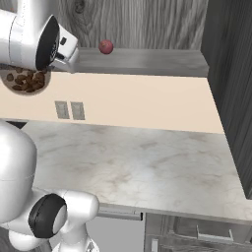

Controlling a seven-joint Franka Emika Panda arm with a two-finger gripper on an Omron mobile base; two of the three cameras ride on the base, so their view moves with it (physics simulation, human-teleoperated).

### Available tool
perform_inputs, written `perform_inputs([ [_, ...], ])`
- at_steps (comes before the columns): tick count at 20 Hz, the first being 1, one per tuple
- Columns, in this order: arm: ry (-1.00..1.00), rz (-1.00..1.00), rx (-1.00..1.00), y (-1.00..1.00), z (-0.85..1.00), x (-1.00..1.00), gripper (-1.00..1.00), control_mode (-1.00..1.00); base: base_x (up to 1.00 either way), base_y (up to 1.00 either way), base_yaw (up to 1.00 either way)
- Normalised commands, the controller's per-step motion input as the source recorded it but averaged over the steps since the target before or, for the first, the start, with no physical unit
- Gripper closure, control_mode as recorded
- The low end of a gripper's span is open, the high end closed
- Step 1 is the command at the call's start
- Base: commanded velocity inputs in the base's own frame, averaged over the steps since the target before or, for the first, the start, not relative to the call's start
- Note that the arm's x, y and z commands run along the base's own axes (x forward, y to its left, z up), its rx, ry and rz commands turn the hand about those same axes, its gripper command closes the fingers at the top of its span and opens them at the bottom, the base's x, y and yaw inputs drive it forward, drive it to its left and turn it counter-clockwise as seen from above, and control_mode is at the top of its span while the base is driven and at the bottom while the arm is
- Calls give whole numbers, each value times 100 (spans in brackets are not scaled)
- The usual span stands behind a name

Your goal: Pick the jar and candle from the dining table and place them in the open cabinet. Close the cabinet after placing the objects.

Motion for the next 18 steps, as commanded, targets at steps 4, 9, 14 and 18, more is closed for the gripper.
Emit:
perform_inputs([
  [4,-11,0,0,0,7,7,100,-100,0,0,0],
  [9,-12,0,1,0,23,0,100,-100,0,0,0],
  [14,-16,-1,1,0,13,3,100,-100,0,0,0],
  [18,-8,-4,0,0,0,29,100,-100,0,0,0],
])
